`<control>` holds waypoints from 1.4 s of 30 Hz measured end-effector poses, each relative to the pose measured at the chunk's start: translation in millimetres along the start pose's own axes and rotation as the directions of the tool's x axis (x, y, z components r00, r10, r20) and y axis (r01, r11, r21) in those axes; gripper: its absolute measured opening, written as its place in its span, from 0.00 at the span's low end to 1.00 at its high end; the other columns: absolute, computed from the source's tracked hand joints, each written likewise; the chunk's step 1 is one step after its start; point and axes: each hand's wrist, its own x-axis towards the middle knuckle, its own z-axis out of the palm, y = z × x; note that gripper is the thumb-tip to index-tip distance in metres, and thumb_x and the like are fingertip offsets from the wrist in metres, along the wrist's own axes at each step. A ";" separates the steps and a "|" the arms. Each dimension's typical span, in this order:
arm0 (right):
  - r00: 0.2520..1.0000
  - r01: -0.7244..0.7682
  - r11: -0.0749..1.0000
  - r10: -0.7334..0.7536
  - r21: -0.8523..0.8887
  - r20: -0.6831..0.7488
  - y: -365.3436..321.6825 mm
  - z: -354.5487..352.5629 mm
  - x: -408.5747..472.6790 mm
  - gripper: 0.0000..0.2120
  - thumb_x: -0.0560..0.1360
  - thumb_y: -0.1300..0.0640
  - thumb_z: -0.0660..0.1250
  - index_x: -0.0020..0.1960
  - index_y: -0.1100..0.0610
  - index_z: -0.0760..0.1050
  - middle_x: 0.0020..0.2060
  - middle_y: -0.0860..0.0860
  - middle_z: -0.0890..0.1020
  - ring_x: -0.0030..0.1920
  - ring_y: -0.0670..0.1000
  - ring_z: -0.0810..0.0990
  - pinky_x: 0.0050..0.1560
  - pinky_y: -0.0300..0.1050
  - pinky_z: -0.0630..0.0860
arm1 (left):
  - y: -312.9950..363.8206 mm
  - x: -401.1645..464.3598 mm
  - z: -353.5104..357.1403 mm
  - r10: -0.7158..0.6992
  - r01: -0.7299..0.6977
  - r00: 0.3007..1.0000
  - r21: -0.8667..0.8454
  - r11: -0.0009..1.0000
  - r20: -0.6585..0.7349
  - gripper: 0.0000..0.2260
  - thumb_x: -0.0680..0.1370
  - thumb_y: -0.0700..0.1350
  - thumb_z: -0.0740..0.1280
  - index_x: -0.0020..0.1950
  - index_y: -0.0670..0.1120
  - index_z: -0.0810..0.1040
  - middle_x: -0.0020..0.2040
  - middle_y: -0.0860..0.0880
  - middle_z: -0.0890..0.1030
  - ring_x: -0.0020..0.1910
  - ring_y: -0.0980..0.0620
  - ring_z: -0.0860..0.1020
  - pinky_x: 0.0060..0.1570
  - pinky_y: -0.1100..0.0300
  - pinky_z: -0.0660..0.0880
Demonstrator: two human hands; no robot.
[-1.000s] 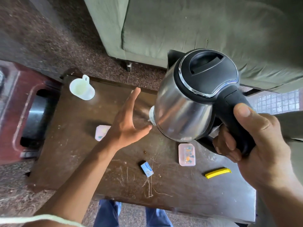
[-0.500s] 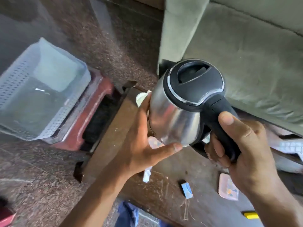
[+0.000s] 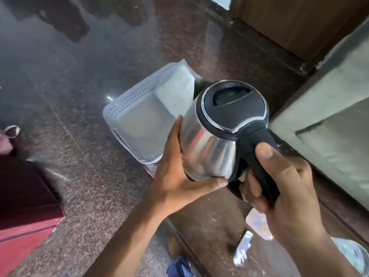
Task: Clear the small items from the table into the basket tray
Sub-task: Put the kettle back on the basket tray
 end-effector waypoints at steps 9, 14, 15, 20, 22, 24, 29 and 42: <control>0.996 0.044 0.996 -0.049 0.075 0.072 17.0 117.7 76.0 0.33 0.75 0.38 0.69 0.24 0.62 0.67 0.17 0.56 0.65 0.18 0.54 0.63 0.26 0.41 0.61 | -46.3 50.7 -117.4 0.014 -0.004 0.997 0.140 0.990 -0.070 0.61 0.64 0.67 0.84 0.87 0.59 0.51 0.82 0.60 0.68 0.82 0.57 0.68 0.77 0.44 0.71; 0.997 0.062 0.995 -0.065 0.075 0.030 45.9 170.6 108.8 0.35 0.74 0.39 0.69 0.26 0.68 0.64 0.19 0.57 0.64 0.19 0.53 0.63 0.26 0.39 0.63 | -80.5 80.0 -160.3 -0.028 0.034 0.999 0.225 0.974 -0.028 0.59 0.63 0.69 0.83 0.85 0.66 0.51 0.82 0.66 0.65 0.81 0.60 0.67 0.77 0.44 0.71; 0.997 0.064 0.995 -0.066 0.074 0.027 52.0 177.9 114.4 0.35 0.74 0.39 0.69 0.26 0.67 0.64 0.19 0.58 0.64 0.20 0.54 0.63 0.26 0.39 0.63 | -86.9 85.3 -167.0 -0.034 0.038 0.999 0.241 0.970 -0.022 0.59 0.62 0.69 0.83 0.84 0.67 0.51 0.81 0.67 0.64 0.81 0.61 0.66 0.78 0.45 0.70; 0.997 0.069 0.994 -0.071 0.085 0.023 80.4 207.1 137.0 0.35 0.74 0.40 0.69 0.27 0.69 0.64 0.20 0.64 0.62 0.20 0.53 0.62 0.26 0.39 0.62 | -112.7 103.6 -193.9 -0.084 0.090 0.996 0.313 0.945 -0.032 0.59 0.61 0.66 0.84 0.84 0.65 0.54 0.79 0.65 0.68 0.78 0.63 0.67 0.74 0.59 0.67; 0.997 0.074 0.993 -0.077 0.095 0.021 89.6 215.8 142.7 0.35 0.74 0.41 0.69 0.27 0.69 0.64 0.20 0.64 0.61 0.19 0.52 0.62 0.25 0.38 0.62 | -117.9 109.1 -200.8 -0.075 0.078 0.997 0.331 0.941 -0.023 0.58 0.61 0.64 0.85 0.84 0.62 0.58 0.78 0.64 0.71 0.76 0.64 0.69 0.73 0.59 0.68; 0.997 0.078 0.993 -0.080 0.089 0.021 96.3 221.8 146.9 0.35 0.75 0.42 0.69 0.27 0.71 0.63 0.20 0.65 0.61 0.19 0.52 0.61 0.24 0.39 0.60 | -121.8 113.8 -204.3 -0.071 0.071 0.997 0.341 0.937 -0.014 0.58 0.60 0.64 0.85 0.84 0.59 0.60 0.79 0.60 0.71 0.78 0.60 0.69 0.77 0.50 0.69; 0.995 0.093 0.996 -0.093 0.006 0.027 103.5 225.2 152.6 0.37 0.75 0.41 0.68 0.28 0.74 0.64 0.20 0.68 0.62 0.22 0.64 0.61 0.25 0.52 0.60 | -129.3 114.4 -203.4 -0.120 0.119 0.993 0.340 0.933 -0.019 0.59 0.60 0.64 0.84 0.86 0.59 0.59 0.80 0.59 0.69 0.80 0.57 0.68 0.78 0.45 0.68; 0.989 -0.011 0.996 -0.003 0.093 0.147 116.9 207.7 148.4 0.28 0.76 0.42 0.69 0.27 0.62 0.73 0.18 0.48 0.71 0.19 0.47 0.69 0.24 0.37 0.66 | -129.9 103.5 -195.4 -0.163 0.167 0.986 0.297 0.940 -0.037 0.57 0.61 0.63 0.85 0.84 0.67 0.57 0.81 0.68 0.64 0.83 0.66 0.58 0.80 0.54 0.62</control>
